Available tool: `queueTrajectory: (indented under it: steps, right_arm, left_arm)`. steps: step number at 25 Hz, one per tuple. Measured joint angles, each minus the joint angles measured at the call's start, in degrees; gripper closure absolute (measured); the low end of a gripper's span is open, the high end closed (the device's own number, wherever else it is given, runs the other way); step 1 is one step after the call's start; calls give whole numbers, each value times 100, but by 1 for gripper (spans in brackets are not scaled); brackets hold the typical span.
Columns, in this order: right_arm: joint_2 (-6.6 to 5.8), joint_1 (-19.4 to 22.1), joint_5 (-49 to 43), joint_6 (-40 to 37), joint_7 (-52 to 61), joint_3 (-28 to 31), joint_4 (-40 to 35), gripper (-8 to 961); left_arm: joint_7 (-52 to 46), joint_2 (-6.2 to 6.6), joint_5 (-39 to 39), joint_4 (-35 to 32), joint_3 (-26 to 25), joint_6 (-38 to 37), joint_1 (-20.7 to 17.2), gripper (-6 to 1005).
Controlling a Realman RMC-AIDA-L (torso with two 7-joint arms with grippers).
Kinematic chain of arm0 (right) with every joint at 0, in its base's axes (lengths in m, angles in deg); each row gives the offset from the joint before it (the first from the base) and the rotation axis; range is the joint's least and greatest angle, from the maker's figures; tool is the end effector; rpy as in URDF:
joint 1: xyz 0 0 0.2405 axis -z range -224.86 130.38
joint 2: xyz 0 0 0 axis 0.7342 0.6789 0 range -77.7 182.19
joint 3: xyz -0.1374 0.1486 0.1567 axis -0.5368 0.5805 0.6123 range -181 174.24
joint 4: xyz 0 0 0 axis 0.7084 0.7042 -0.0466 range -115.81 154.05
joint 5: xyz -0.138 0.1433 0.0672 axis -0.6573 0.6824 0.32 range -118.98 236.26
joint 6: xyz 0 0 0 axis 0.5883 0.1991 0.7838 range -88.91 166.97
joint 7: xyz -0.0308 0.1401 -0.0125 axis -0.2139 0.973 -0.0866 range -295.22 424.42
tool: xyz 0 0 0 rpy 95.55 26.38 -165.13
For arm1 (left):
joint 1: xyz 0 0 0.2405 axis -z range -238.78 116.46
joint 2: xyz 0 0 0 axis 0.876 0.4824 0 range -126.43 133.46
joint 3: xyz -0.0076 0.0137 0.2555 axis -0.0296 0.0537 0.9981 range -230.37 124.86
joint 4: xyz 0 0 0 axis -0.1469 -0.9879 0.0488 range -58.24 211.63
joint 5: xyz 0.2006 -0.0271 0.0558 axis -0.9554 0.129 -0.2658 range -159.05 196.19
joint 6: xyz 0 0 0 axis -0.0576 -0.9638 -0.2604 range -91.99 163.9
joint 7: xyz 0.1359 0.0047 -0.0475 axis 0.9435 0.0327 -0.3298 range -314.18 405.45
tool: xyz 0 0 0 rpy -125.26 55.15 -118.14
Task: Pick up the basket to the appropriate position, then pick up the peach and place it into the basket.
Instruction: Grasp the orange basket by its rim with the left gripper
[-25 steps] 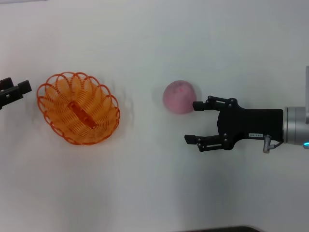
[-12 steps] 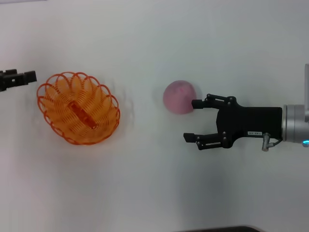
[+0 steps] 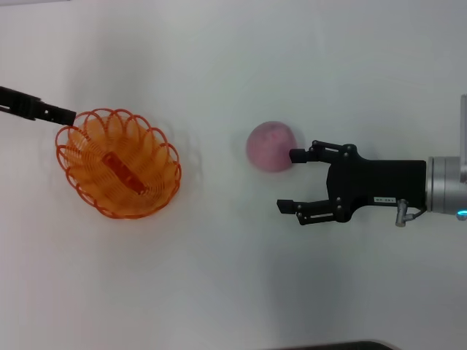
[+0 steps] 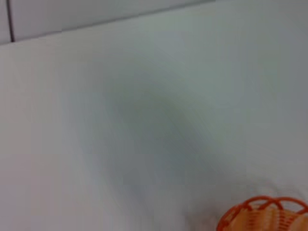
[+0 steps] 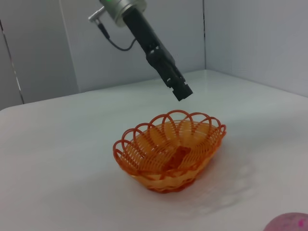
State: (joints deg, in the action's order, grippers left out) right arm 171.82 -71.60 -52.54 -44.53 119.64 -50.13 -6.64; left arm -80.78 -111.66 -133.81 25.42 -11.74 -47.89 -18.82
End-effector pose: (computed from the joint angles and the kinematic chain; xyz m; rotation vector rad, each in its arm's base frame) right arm 0.3009 0.2780 -0.0511 -2.7817 0.3971 0.6051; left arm -0.2647 0.3945 0.0560 -2.4485 -1.2169 0.1543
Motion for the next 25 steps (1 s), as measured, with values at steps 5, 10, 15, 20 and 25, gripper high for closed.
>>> queueTrajectory:
  steps: [5,10,15,20,25]
  right_arm:
    - [3,-32,-1,0,54,-12,0,18]
    - [4,-45,-8,-2,66,-35,0,18]
    - [5,-44,-7,-3,68,-45,0,19]
    - [5,-46,-3,-5,72,-49,0,19]
    - [5,-54,1,-12,111,-53,0,20]
  left_arm:
    - [-355,2,-612,234,364,-2,483,277]
    - [-304,0,-951,561,638,-35,816,277]
    - [-102,-70,-964,587,1222,12,895,277]
    - [93,-127,-967,582,1359,123,962,276]
    - [77,-130,-974,609,1386,237,1017,276]
